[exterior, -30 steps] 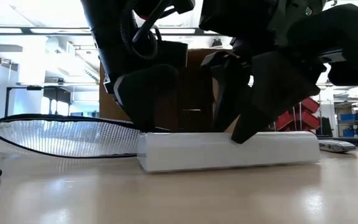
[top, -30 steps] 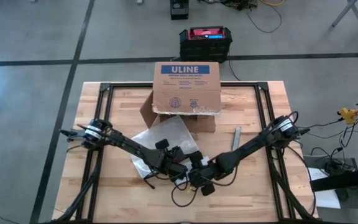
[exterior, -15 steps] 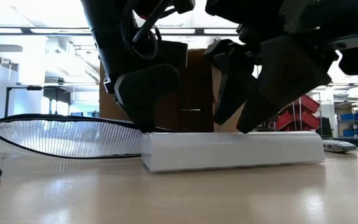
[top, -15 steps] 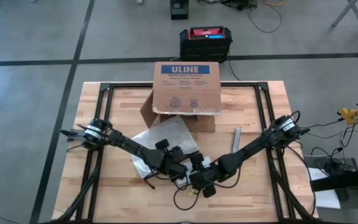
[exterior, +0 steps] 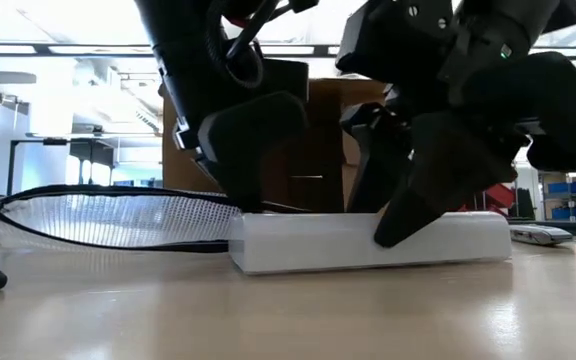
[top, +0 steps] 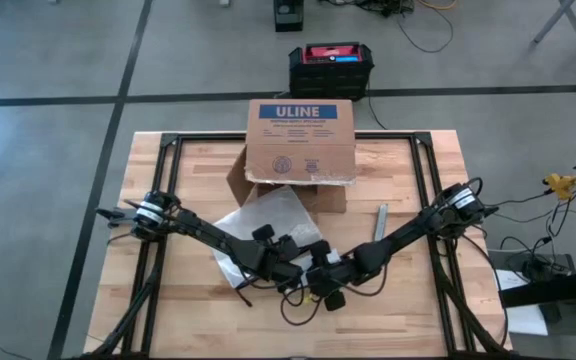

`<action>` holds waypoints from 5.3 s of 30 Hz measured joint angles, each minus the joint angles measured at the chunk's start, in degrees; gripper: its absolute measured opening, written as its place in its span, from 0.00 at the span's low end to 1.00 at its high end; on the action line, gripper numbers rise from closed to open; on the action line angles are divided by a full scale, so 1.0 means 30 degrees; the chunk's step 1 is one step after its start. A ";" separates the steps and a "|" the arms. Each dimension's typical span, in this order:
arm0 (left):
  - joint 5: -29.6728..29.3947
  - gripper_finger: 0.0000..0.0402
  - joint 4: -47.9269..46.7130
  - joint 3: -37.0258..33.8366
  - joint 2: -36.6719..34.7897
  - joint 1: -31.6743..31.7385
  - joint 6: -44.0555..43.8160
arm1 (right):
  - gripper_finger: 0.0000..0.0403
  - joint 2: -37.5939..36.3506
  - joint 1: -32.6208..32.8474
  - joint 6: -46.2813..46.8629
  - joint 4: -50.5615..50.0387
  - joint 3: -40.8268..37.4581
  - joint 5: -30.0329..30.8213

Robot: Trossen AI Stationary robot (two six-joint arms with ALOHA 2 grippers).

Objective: Unpack boxes
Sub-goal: Put the white medicine pill kit into the white zip bag

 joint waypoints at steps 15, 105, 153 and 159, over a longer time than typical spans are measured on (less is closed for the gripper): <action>0.1280 0.00 0.2635 0.0000 0.0000 -0.0015 0.0190 | 0.42 -0.0027 -0.0059 0.0810 0.0633 -0.1470 -0.0503; -0.0852 0.00 -0.0037 -0.0122 -0.1552 0.0474 -0.2339 | 0.41 -0.2300 -0.0558 -0.0194 -0.0510 -0.1465 -0.0394; -0.0874 0.00 0.0532 -0.0240 -0.1552 0.0474 -0.1311 | 0.53 -0.1346 -0.2794 0.1360 -0.5997 -0.1383 -0.8156; -0.0838 0.00 0.0532 -0.0240 -0.1552 0.0474 -0.1311 | 0.57 -0.1338 -0.3229 0.0950 -0.6087 -0.1398 -0.8292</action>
